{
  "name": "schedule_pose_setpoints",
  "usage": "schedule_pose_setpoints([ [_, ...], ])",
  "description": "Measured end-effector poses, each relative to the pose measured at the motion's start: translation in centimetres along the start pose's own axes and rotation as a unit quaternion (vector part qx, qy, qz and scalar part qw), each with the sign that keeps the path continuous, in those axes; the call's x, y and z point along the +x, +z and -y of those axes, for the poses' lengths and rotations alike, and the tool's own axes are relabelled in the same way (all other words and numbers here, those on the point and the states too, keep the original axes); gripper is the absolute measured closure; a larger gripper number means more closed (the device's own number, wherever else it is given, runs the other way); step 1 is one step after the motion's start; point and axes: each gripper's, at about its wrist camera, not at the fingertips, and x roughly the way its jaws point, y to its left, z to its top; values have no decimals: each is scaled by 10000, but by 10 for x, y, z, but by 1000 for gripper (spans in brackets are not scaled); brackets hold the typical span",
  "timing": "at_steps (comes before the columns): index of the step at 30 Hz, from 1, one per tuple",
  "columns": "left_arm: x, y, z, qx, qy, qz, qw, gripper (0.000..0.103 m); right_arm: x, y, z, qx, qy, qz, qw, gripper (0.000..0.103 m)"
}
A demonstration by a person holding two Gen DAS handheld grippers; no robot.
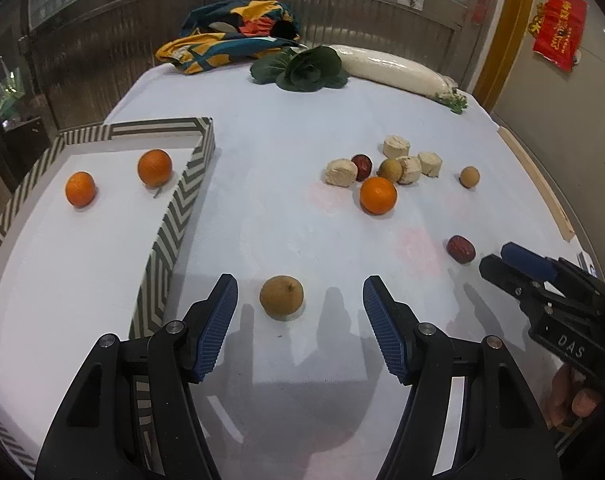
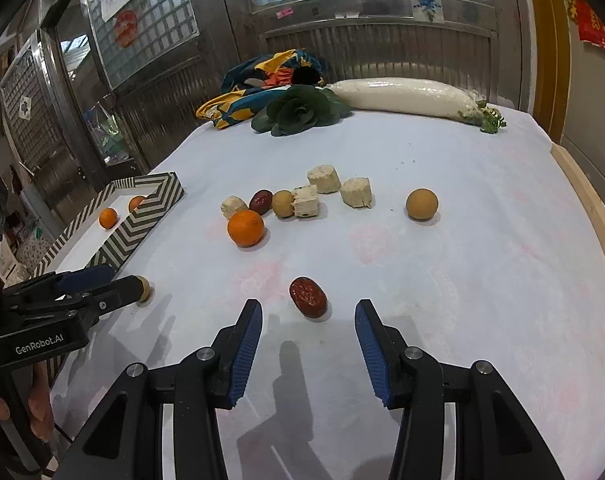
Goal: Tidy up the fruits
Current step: 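Grasp the brown pear with the left gripper while the right gripper grasps a red date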
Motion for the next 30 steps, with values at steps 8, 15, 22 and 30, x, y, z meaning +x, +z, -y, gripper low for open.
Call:
schedule_pose_setpoints([
  [8,10,-3,1,107,-5,-192,9998,37,3,-2,2,7,55,-33,10000,56],
  [15,18,-5,-2,145,46,-305,9994,61,5,0,2,-23,77,-47,10000,56],
  [22,20,-7,-5,105,150,-240,9995,78,11,3,-4,-251,25,-154,9996,56],
  [30,21,-7,1,143,84,-224,9996,78,32,11,-12,-657,-28,-392,9971,56],
])
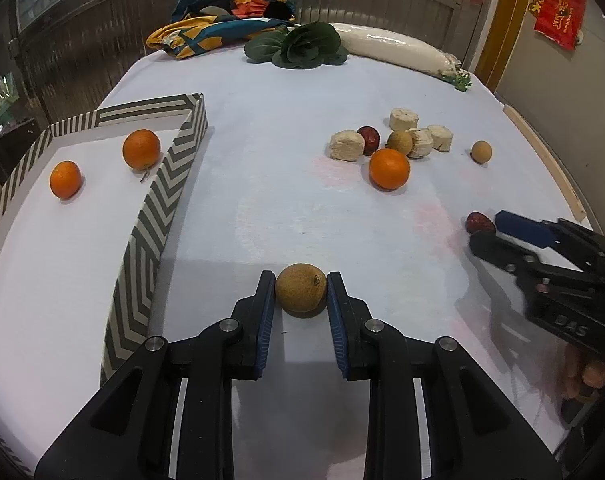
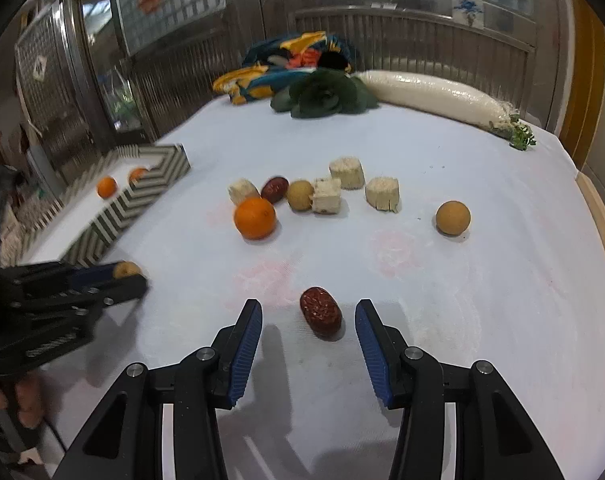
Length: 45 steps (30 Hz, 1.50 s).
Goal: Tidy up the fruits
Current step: 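Grasp the brown pear with the left gripper while the right gripper grasps a red date, then carry the pear and date into the tray and open both grippers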
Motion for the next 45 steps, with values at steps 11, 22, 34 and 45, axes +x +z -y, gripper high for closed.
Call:
schedule_pose_setpoints([
  [11,2,2,7,18,-51,-37,10000,78,10,5,7,9,34,-158,9999,81],
  [22,-14,7,13,43,-19,126,9999,78,-23,-1,-4,61,77,278,9996,82],
  [34,-36,15,14,76,80,363,9993,78,-42,2,-19,76,225,505,9984,82],
  [45,-52,23,-5,-129,237,540,9982,78,-46,17,-42,-144,361,575,9976,82],
])
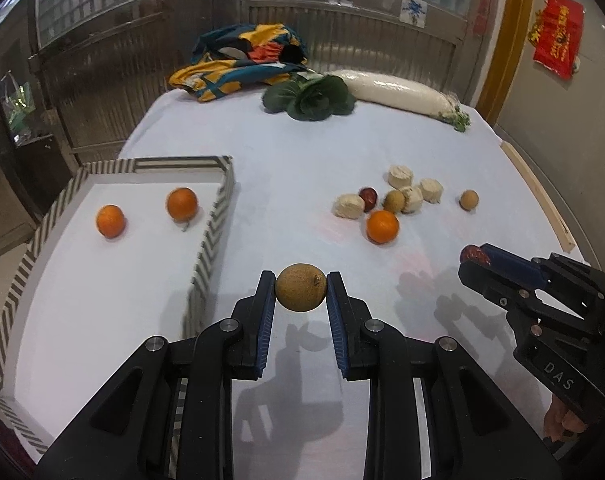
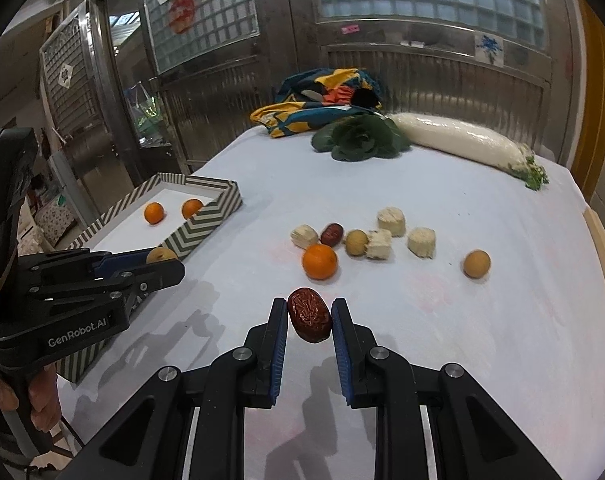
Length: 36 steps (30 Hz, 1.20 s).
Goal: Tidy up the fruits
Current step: 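Carry the pear and date into the tray and open both grippers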
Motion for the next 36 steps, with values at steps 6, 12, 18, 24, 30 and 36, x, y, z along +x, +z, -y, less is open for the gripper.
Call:
schedule_pose_setpoints([
  [6,-7,5,-11,-62,61,86,9999,78,3,10,-11,-79,74,25,9999,82],
  [12,-15,13,-26,-133,165,161,9996,78,8,21,-28,-265,152,27,9995,82],
  [18,-19,19,-45,-237,260,157,9993,78,14,34,-47,-456,262,55,9986,82],
  [24,-21,27,-76,-509,43,52,9987,78,22,48,-73,-758,378,53,9964,82],
  [30,-25,32,-110,-734,126,38,9972,78,39,63,-100,-1006,520,0,9936,82],
  [36,-15,30,-138,-965,380,-82,9946,78,65,77,-123,-1154,719,-156,9906,82],
])
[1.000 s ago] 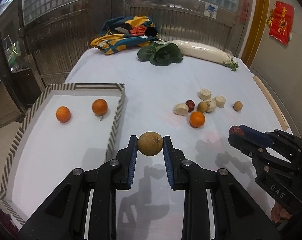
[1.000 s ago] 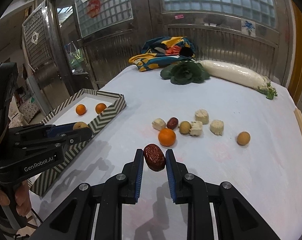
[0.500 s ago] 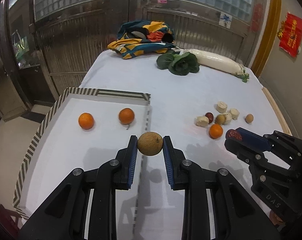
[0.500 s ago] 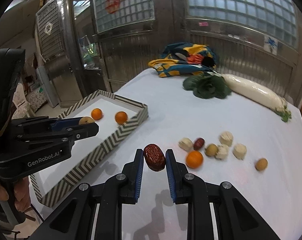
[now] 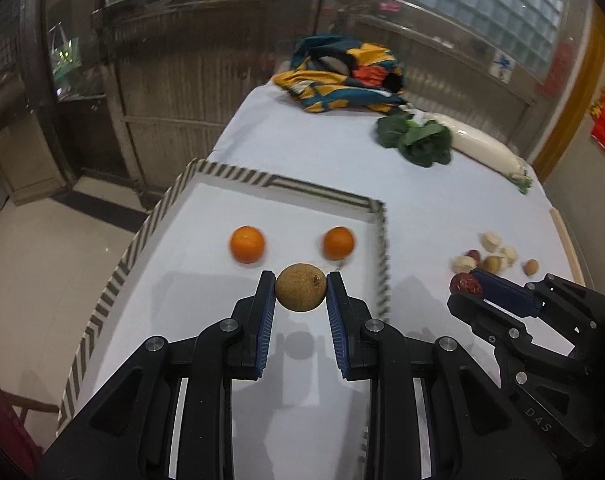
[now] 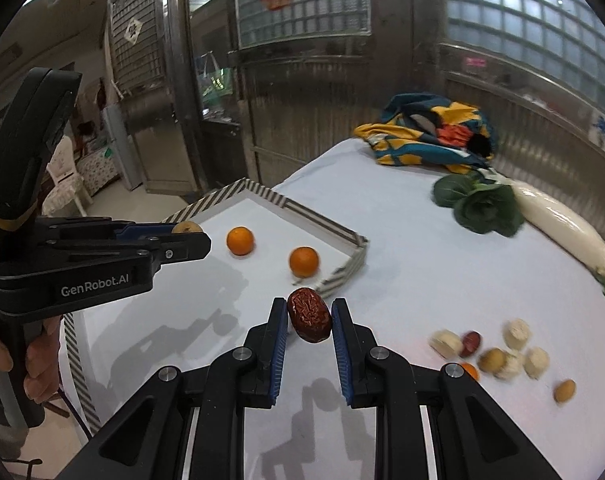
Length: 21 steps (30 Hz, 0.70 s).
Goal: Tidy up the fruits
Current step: 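Carry the pear and date into the tray and open both grippers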
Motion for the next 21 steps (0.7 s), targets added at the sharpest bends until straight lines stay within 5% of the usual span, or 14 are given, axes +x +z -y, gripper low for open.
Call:
schedule_pose_setpoints([
  [21,57,-1,-37,-231,330,-544,9977,78,96,33,-40,-429,379,-677,9961,81],
])
